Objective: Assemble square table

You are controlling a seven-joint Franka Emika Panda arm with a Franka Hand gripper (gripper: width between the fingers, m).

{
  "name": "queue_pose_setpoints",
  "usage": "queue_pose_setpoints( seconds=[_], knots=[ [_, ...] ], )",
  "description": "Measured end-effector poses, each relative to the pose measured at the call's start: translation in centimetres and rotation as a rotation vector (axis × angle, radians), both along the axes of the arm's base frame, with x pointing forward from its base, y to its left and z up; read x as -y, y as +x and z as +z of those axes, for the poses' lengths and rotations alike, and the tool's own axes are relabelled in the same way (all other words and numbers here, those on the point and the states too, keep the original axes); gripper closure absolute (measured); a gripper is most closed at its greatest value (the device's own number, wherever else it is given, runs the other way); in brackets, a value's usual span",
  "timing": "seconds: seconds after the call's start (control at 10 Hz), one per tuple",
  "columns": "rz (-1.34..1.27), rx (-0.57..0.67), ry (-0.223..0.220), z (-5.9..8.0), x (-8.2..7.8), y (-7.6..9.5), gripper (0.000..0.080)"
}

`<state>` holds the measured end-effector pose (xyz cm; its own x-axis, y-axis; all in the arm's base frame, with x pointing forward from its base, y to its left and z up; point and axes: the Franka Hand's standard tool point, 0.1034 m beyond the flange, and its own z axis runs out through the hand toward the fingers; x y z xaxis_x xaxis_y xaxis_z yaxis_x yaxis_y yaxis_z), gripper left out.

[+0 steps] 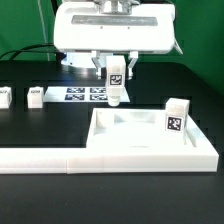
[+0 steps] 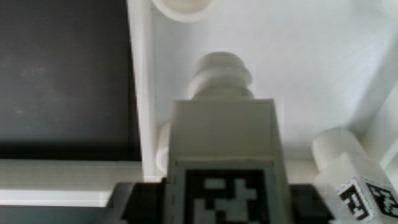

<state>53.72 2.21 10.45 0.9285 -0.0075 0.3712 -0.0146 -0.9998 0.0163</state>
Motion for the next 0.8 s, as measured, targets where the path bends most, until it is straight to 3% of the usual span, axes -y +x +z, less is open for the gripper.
queue_pose_setpoints(
  seconds=[0.2,0.6,0.8],
  knots=[
    [0.010,-0.006,-0.012,-0.6,0.7,0.3,0.0514],
    [0.019,0.045,-0.024,-0.6,0.8,5.9,0.0514],
    [0.043,0.088,-0.043,-0.7,0.6,7.2,0.0514]
  ],
)
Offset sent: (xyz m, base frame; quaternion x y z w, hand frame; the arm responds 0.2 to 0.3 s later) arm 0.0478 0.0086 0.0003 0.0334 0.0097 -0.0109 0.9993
